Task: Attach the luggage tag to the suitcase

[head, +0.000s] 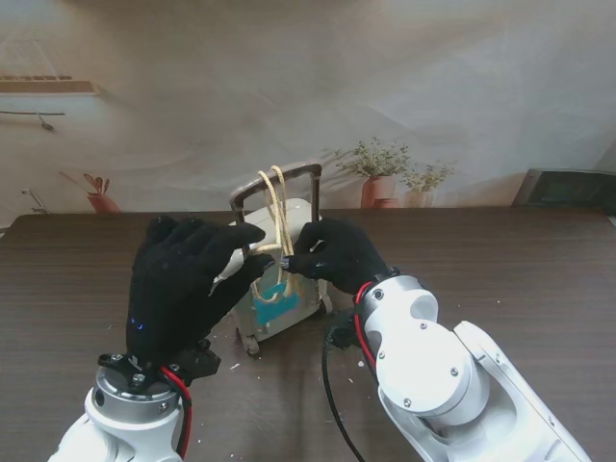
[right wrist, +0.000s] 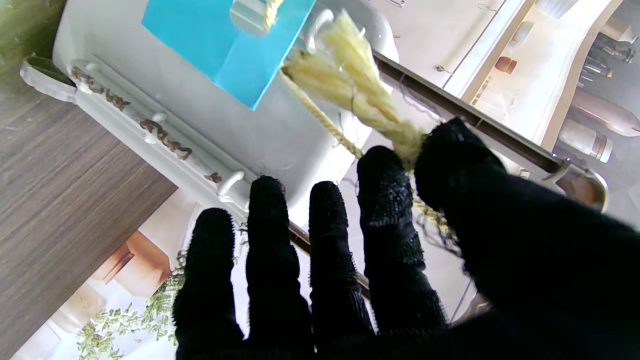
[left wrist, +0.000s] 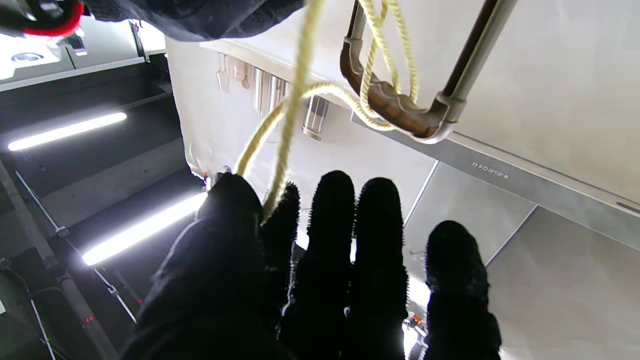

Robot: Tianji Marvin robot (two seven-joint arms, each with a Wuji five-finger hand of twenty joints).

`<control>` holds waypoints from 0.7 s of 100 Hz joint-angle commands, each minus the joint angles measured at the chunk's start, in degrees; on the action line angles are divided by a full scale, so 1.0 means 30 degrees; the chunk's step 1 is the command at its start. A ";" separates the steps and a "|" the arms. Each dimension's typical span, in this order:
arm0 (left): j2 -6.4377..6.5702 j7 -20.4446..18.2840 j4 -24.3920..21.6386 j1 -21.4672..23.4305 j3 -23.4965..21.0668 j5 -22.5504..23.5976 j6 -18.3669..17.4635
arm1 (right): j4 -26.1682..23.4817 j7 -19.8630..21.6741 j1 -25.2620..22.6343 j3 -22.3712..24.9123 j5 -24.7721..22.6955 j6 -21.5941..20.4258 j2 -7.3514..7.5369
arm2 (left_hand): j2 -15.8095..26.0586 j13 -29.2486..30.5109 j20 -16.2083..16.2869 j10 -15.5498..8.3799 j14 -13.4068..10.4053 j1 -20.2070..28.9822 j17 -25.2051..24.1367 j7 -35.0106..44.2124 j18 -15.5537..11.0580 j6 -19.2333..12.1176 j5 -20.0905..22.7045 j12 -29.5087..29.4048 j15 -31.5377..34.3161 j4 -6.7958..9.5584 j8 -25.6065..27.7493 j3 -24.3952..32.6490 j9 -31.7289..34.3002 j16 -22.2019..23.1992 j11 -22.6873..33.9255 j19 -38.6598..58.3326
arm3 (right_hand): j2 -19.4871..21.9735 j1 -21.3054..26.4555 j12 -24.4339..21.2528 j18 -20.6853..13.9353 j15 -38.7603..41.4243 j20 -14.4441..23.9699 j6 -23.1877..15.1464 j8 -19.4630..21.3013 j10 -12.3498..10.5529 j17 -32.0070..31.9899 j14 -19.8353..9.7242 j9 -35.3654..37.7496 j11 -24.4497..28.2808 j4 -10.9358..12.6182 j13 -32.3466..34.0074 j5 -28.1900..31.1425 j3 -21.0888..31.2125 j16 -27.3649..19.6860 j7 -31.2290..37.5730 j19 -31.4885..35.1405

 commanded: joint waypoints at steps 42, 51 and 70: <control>0.0186 0.0254 -0.1159 0.0587 0.0331 0.0906 0.0547 | -0.0200 0.0497 -0.0110 -0.0075 0.0028 0.0009 0.0157 | 0.0977 -0.3739 0.0058 0.1306 0.0844 -0.5373 -0.1917 -0.3939 -0.0132 0.0459 -0.0832 -0.0820 -0.0980 0.0516 0.0416 0.1176 -0.3464 0.1044 -0.1641 -0.1251 | 0.0256 0.0625 -0.0279 -0.0040 0.0121 0.0057 -0.0409 0.0524 0.0191 -0.0014 -0.0107 -0.0024 0.0164 0.0955 0.0390 -0.0176 0.0441 -0.0172 0.0843 0.0168; 0.0231 0.1157 -0.1168 0.0964 -0.0188 0.1495 0.0479 | -0.0213 0.0498 -0.0110 -0.0116 0.0052 0.0051 0.0150 | 0.1503 -0.3255 0.0167 0.1121 0.0597 -0.4919 -0.1500 -0.3681 -0.0128 0.0280 -0.0735 -0.0634 -0.0794 0.0600 0.0623 0.1269 -0.3170 0.1101 -0.1338 -0.0957 | 0.0239 0.0642 -0.0282 -0.0040 0.0111 0.0059 -0.0377 0.0525 0.0215 -0.0014 -0.0101 -0.0011 0.0159 0.0958 0.0407 -0.0176 0.0440 -0.0173 0.0835 0.0165; 0.0187 0.2538 -0.1126 0.3263 -0.3669 0.2239 -0.0191 | -0.0226 0.0503 -0.0082 -0.0132 0.0152 0.0036 0.0141 | 0.1862 -0.5763 -0.0697 0.0478 0.0343 -0.3571 -0.4006 -0.4433 -0.0738 0.0147 -0.3046 -0.1268 -0.2400 0.0426 0.0264 0.1210 -0.5812 0.0561 -0.2580 -0.2848 | 0.0283 0.0638 -0.0286 -0.0028 0.0087 0.0055 -0.0416 0.0545 0.0186 0.0050 -0.0089 0.0017 0.0152 0.0962 0.0415 -0.0188 0.0429 -0.0175 0.0836 0.0152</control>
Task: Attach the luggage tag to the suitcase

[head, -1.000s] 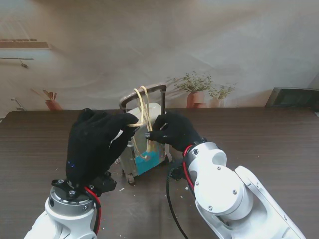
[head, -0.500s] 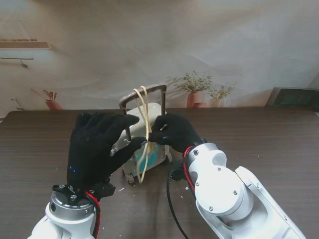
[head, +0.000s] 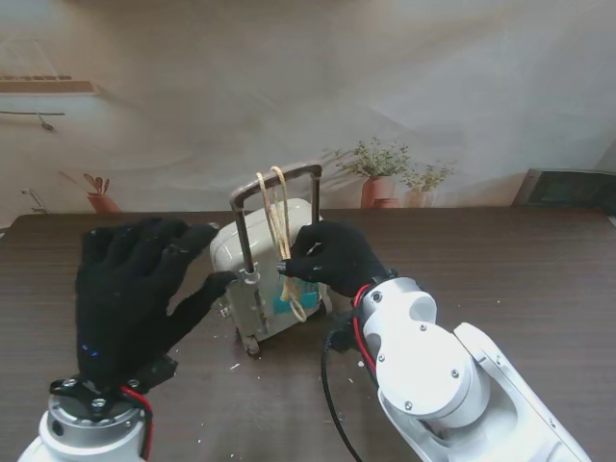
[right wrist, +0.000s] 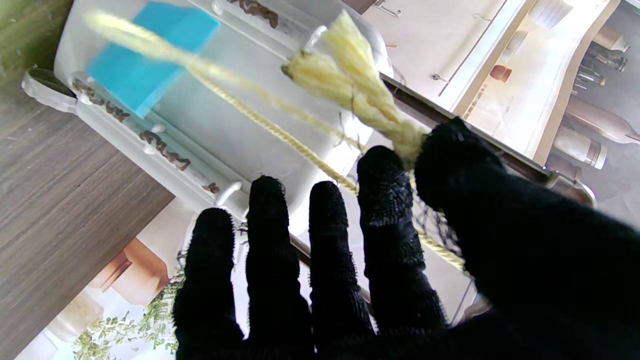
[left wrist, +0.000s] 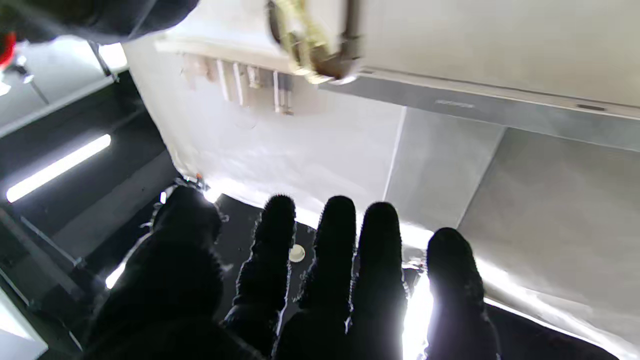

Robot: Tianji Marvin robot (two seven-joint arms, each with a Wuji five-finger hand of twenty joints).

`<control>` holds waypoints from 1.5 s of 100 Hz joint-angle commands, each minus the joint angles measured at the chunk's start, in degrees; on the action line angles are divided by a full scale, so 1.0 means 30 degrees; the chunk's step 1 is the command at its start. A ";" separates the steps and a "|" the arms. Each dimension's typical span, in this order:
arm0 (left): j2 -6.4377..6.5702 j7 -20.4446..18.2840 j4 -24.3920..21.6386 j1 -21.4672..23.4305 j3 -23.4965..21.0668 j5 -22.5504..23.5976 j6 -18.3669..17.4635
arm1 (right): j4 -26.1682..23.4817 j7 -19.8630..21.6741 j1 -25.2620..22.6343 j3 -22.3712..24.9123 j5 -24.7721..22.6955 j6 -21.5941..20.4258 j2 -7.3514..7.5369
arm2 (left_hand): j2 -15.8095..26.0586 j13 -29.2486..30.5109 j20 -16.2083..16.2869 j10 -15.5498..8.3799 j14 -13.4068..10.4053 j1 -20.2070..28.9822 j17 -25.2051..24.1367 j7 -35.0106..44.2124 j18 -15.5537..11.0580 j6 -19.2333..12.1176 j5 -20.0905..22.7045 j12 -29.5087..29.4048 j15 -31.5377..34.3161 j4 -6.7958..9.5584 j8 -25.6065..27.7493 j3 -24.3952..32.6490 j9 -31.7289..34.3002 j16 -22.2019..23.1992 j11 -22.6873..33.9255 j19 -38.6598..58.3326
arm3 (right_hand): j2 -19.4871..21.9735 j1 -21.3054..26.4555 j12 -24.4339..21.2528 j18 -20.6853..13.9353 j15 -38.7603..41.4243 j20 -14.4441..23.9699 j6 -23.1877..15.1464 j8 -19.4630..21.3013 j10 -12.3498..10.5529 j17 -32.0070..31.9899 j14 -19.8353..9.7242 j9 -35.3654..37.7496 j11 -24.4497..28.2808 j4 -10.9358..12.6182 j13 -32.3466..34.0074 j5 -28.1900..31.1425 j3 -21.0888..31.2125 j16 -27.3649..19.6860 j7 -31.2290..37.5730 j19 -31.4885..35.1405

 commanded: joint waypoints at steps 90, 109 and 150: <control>0.0460 -1.1614 0.2253 -0.2999 -0.3756 -0.4233 -0.3297 | -0.0483 0.0656 -0.0229 0.0170 0.0389 0.0097 0.0184 | -0.0894 -0.7394 -0.6614 -0.1805 -0.3943 -0.1277 -0.4043 -0.8680 -0.2681 0.2252 -0.5375 -0.6052 -1.3094 0.0571 -0.4234 -0.2142 -0.8920 -0.1558 -0.7293 -2.2816 | 0.0329 0.0660 -0.0273 -0.0024 0.0031 0.0066 -0.0351 0.0601 0.0182 0.0063 -0.0080 0.0121 0.0127 0.0978 0.0456 -0.0201 0.0353 -0.0159 0.0824 0.0112; 0.0618 -1.1712 0.3617 -0.4394 -0.3073 -0.3983 -0.3678 | -0.0608 0.0719 -0.0421 0.0293 0.0467 0.0001 0.0223 | -0.1850 -0.7272 -0.6970 -0.1778 -0.4070 -0.1687 -0.3561 -0.8304 -0.2782 0.2243 -0.5482 -0.6140 -1.2190 0.0164 -0.4291 0.0283 -0.8874 -0.3186 -0.6683 -2.2973 | 0.0339 0.0648 -0.0273 -0.0010 0.0028 0.0074 -0.0357 0.0613 0.0198 0.0085 -0.0064 0.0136 0.0123 0.0980 0.0467 -0.0201 0.0343 -0.0153 0.0824 0.0117; 0.0889 -1.2825 0.5983 -0.6825 -0.1732 -0.4450 -0.4982 | -0.0921 0.0994 -0.0841 0.0598 0.0480 -0.0286 0.0372 | -0.3562 -0.6463 -0.7305 -0.2013 -0.4435 -0.2500 -0.2617 -0.7243 -0.2730 0.1823 -0.5303 -0.6061 -1.1576 -0.0821 -0.4369 0.4899 -0.8351 -0.5327 -0.5979 -2.2752 | 0.0312 0.0638 -0.0270 -0.0001 0.0027 0.0104 -0.0375 0.0622 0.0181 0.0136 -0.0042 0.0181 0.0113 0.0983 0.0512 -0.0189 0.0361 -0.0146 0.0826 0.0150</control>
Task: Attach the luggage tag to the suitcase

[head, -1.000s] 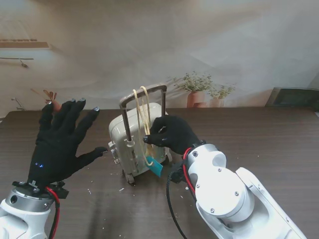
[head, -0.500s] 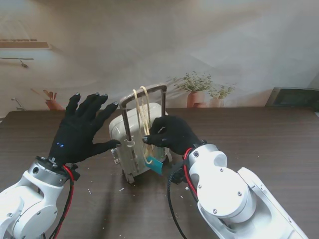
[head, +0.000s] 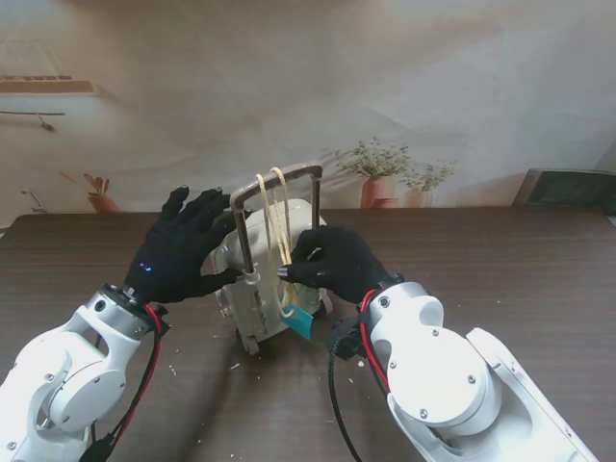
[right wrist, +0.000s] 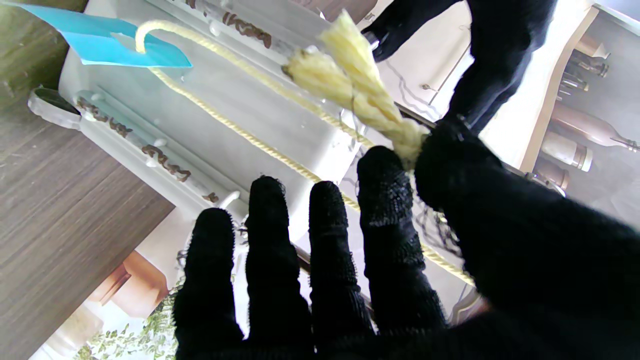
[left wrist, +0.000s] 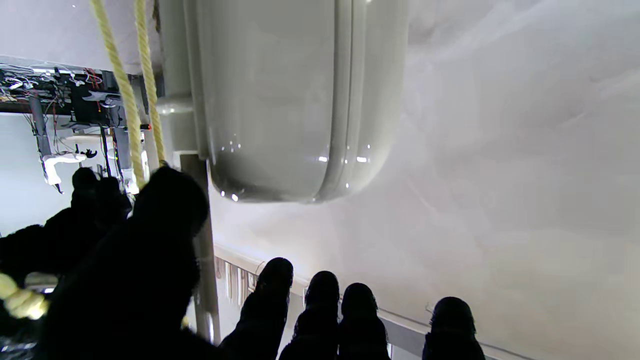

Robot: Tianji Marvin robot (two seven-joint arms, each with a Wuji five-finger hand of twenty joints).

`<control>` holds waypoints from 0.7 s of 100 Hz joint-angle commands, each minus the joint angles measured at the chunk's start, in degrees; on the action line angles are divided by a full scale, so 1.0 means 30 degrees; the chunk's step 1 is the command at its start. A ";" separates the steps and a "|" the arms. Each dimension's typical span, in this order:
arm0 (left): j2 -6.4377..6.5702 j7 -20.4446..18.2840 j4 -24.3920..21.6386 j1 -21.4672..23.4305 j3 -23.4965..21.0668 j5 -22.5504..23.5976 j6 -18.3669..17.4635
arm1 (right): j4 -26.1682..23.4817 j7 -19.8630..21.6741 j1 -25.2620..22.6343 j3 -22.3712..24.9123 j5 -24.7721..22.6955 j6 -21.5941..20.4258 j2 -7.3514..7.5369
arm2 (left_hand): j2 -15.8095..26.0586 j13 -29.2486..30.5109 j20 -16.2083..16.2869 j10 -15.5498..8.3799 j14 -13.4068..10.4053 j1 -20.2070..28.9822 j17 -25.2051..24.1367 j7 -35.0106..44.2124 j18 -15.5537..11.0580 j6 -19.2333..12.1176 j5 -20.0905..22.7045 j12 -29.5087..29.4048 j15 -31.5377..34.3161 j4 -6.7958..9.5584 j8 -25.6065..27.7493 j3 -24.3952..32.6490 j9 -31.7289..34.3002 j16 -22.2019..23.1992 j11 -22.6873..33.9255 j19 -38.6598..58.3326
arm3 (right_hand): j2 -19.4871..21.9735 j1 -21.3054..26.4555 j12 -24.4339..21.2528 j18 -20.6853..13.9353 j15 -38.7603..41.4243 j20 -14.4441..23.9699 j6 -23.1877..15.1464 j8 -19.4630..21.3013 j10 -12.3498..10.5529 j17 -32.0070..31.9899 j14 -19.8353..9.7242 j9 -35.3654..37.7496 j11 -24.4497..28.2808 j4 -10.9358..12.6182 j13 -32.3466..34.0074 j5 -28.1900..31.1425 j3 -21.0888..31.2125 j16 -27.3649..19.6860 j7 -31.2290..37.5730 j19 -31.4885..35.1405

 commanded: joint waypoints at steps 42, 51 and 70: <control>0.0044 -0.0730 0.2085 -0.1824 0.1698 -0.1044 -0.0141 | -0.0395 0.0685 -0.0511 0.0058 -0.0150 -0.0032 0.0299 | -0.0561 0.3057 -0.0243 -0.0171 -0.0357 0.0308 0.2927 0.2752 -0.0035 0.0108 0.3065 0.0211 0.1799 -0.0524 0.0422 0.4489 0.3622 0.0316 0.1467 0.0683 | 0.0300 0.0610 -0.0252 -0.0026 0.0007 0.0120 -0.0374 0.0620 0.0172 0.0160 -0.0056 0.0237 0.0103 0.0976 0.0527 -0.0162 0.0341 -0.0142 0.0810 0.0172; 0.0021 -0.0531 0.2360 -0.1974 0.1996 -0.1108 0.0076 | -0.0527 0.0795 -0.0753 0.0132 -0.0308 -0.0084 0.0375 | -0.0563 0.4622 -0.0094 -0.0069 -0.0056 0.0952 0.4453 0.3887 -0.0102 -0.0103 0.4389 0.0434 0.2366 -0.0597 0.0951 0.5171 0.5279 0.0618 0.2081 0.1462 | 0.0296 0.0620 -0.0246 -0.0018 0.0016 0.0122 -0.0354 0.0625 0.0149 0.0172 -0.0057 0.0248 0.0107 0.0977 0.0551 -0.0148 0.0344 -0.0139 0.0814 0.0179; 0.0023 -0.0371 0.2464 -0.1936 0.2249 -0.0983 0.0296 | -0.0664 0.1606 -0.1755 0.0658 -0.1335 -0.0748 0.0806 | -0.0611 0.5680 0.1099 0.0022 0.0112 0.1296 0.0938 0.4541 -0.0750 -0.0223 0.5221 0.0552 0.2456 -0.0609 0.1342 0.5319 0.6278 0.0774 0.2296 1.0894 | 0.0342 0.0640 -0.0234 -0.0021 0.0011 0.0120 -0.0300 0.0645 0.0163 0.0188 -0.0061 0.0267 0.0120 0.0979 0.0571 -0.0169 0.0338 -0.0140 0.0822 0.0189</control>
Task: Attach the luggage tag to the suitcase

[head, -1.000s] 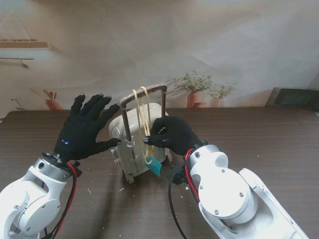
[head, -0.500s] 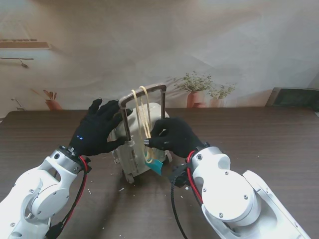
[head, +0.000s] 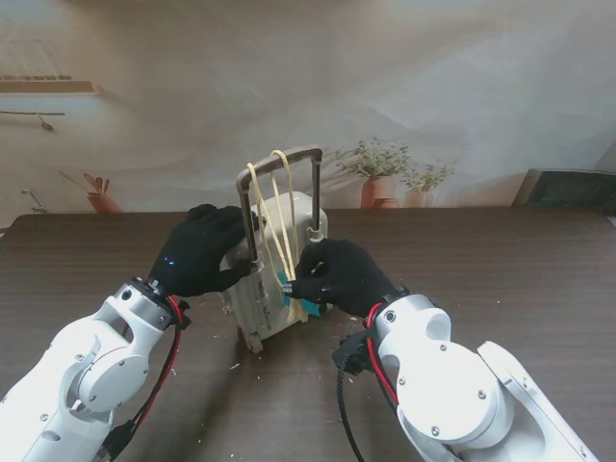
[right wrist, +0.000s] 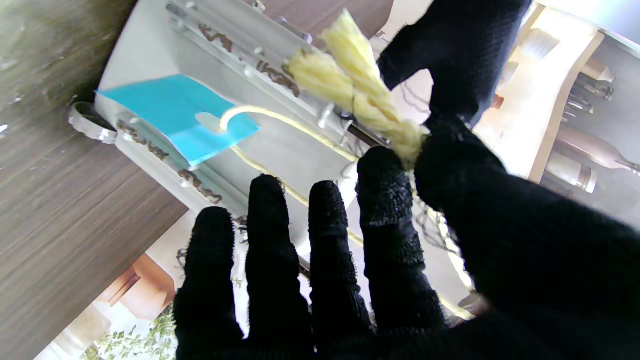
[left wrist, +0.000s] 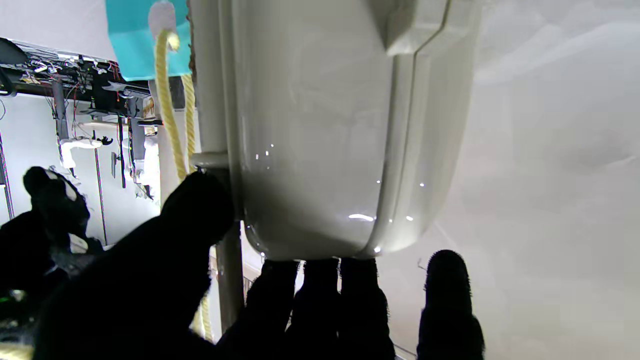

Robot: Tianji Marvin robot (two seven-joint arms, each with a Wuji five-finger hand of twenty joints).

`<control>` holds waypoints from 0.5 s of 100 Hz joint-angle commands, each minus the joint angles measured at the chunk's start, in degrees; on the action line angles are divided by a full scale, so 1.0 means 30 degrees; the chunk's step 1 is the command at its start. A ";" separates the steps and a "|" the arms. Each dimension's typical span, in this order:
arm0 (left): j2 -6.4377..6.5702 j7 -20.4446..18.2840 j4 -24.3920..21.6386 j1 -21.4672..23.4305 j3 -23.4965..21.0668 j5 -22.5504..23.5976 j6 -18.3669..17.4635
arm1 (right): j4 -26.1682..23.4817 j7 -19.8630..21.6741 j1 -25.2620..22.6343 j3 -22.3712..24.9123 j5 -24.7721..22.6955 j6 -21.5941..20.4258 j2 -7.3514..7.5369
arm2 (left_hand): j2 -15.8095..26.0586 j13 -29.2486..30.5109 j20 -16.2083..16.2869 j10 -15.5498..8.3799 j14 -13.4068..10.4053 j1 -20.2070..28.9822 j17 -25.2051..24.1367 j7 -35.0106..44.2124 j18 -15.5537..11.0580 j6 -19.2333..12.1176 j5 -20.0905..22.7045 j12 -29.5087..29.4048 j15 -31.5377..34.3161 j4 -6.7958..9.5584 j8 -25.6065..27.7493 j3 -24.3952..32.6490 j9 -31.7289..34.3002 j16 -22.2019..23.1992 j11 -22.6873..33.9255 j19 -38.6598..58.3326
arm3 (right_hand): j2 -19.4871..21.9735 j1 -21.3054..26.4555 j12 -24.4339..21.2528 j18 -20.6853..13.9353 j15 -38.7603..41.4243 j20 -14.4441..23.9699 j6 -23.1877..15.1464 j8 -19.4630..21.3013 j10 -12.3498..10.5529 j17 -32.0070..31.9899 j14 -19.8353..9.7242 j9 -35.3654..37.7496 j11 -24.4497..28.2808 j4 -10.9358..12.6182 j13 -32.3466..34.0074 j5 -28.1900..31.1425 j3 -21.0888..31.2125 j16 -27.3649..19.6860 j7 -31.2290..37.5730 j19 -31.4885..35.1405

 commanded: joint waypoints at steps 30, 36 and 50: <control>0.0035 -0.0496 0.0066 0.0560 0.0070 0.0480 0.0122 | -0.0052 0.1592 -0.3338 0.1957 -0.2462 -0.2060 0.0978 | -0.0024 0.0714 0.0955 0.0290 -0.0148 0.1326 -0.2140 0.2617 -0.0782 -0.0814 0.2403 0.0624 0.0411 0.0059 0.1178 0.1339 0.1930 0.0490 0.1230 0.4351 | 0.0356 0.0645 -0.0227 0.0031 0.0018 0.0120 -0.0241 0.0678 0.0163 0.0051 -0.0065 0.0389 0.0139 0.0981 0.0406 -0.0202 0.0334 -0.0144 0.0851 0.0218; 0.0043 -0.0487 0.0000 0.0636 0.0047 0.0581 0.0141 | -0.0032 0.1839 -0.3768 0.2256 -0.2975 -0.2362 0.1078 | -0.0026 0.0697 0.0934 0.0280 -0.0128 0.1326 -0.2158 0.2619 -0.0782 -0.0805 0.2427 0.0629 0.0427 0.0061 0.1178 0.1359 0.1954 0.0501 0.1225 0.4376 | 0.0363 0.0623 -0.0223 0.0026 0.0026 0.0123 -0.0281 0.0677 0.0149 0.0092 -0.0075 0.0442 0.0150 0.0980 0.0445 -0.0204 0.0342 -0.0144 0.0857 0.0240; 0.0042 -0.0404 -0.0050 0.0734 0.0023 0.0667 0.0177 | 0.0382 0.2311 -0.4402 0.2462 -0.4491 -0.2885 0.1281 | -0.0022 0.0679 0.0870 0.0295 -0.0081 0.1316 -0.2198 0.2594 -0.0801 -0.0780 0.2478 0.0633 0.0503 0.0056 0.1162 0.1362 0.1978 0.0545 0.1206 0.4381 | 0.0371 0.0575 -0.0204 0.0040 0.0055 0.0126 -0.0267 0.0683 0.0108 0.0229 -0.0112 0.0618 0.0201 0.0973 0.0580 -0.0203 0.0359 -0.0142 0.0883 0.0296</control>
